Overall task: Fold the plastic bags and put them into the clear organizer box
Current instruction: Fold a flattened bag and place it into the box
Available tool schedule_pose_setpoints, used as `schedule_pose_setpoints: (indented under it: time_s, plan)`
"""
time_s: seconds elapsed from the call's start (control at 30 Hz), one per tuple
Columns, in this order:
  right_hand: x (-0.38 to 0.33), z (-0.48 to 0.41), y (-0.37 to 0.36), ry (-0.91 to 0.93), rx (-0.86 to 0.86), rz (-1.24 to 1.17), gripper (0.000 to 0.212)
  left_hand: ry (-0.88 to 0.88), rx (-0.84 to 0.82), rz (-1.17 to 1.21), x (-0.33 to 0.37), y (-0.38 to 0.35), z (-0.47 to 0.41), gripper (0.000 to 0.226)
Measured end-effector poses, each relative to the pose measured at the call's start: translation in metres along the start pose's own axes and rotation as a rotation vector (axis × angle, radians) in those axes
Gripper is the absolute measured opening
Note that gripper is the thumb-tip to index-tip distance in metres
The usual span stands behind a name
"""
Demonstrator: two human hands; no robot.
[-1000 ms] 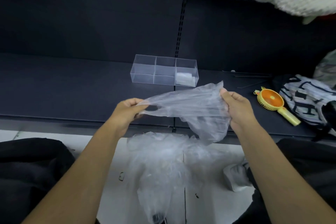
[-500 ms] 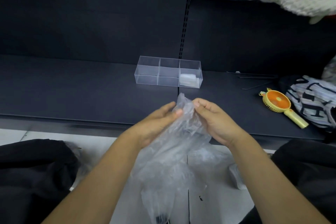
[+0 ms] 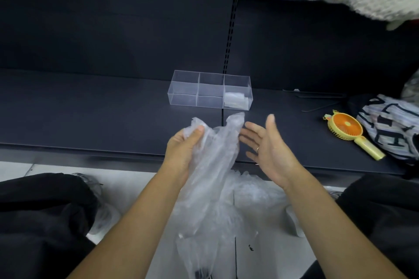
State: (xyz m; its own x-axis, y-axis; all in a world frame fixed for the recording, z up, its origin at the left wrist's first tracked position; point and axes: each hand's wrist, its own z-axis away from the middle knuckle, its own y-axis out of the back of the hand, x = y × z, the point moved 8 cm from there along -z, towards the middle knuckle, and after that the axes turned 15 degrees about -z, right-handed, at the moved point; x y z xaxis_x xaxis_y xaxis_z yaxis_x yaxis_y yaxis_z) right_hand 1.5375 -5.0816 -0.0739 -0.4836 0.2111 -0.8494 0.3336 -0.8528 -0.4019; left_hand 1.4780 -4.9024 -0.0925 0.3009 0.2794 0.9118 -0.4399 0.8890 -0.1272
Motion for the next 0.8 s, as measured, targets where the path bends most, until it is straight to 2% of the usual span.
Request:
schedule_pose_setpoints:
  time_s: [0.1, 0.2, 0.23, 0.33, 0.43, 0.47, 0.53, 0.57, 0.6, 0.63, 0.7, 0.73, 0.77, 0.8]
  plan:
    - [0.003, -0.001, -0.009, 0.043, 0.010, 0.218, 0.055, -0.057, -0.010, -0.102, 0.003, -0.005, 0.000, 0.016]
    - [0.003, -0.004, 0.007, 0.144, 0.254, 0.138, 0.023, -0.072, -0.007, -0.164, 0.003, -0.009, 0.002, 0.019]
    - [0.003, -0.003, 0.016, 0.166, 0.342, 0.104, 0.020, -0.066, 0.025, -0.159, 0.003, -0.006, 0.001, 0.019]
    - [-0.006, 0.001, 0.039, 0.211, 0.475, 0.064, 0.024, 0.001, 0.169, -0.141, 0.002, 0.019, -0.004, 0.022]
    - [-0.020, 0.004, 0.040, 0.328, 0.478, 0.108, 0.048, 0.063, 0.230, -0.209, -0.004, 0.037, -0.013, 0.036]
    - [-0.023, 0.005, 0.036, 0.371, 0.456, 0.123, 0.051, 0.061, 0.272, -0.236, -0.005, 0.042, -0.015, 0.032]
    - [-0.027, 0.007, 0.025, 0.447, 0.406, 0.191, 0.049, 0.042, 0.482, -0.462, -0.002, 0.061, -0.016, 0.023]
    - [-0.027, 0.008, 0.021, 0.468, 0.386, 0.245, 0.046, -0.007, 0.590, -0.652, 0.008, 0.067, -0.012, 0.033]
    - [-0.027, 0.008, 0.016, 0.473, 0.364, 0.298, 0.045, -0.135, 0.620, -0.793, 0.022, 0.063, -0.009, 0.043]
    - [-0.025, 0.007, 0.011, 0.469, 0.331, 0.331, 0.045, -0.296, 0.521, -0.867, 0.034, 0.047, -0.009, 0.050]
    - [-0.020, 0.002, -0.002, 0.444, 0.247, 0.345, 0.049, -0.498, 0.092, -0.889, 0.047, -0.007, -0.005, 0.052]
    - [-0.018, 0.001, -0.009, 0.427, 0.209, 0.343, 0.049, -0.516, -0.116, -0.891, 0.045, -0.032, 0.000, 0.047]
    - [-0.016, 0.000, -0.015, 0.407, 0.178, 0.336, 0.048, -0.519, -0.257, -0.863, 0.044, -0.049, 0.005, 0.037]
    - [-0.014, 0.000, -0.018, 0.378, 0.151, 0.319, 0.047, -0.509, -0.322, -0.796, 0.044, -0.059, 0.006, 0.026]
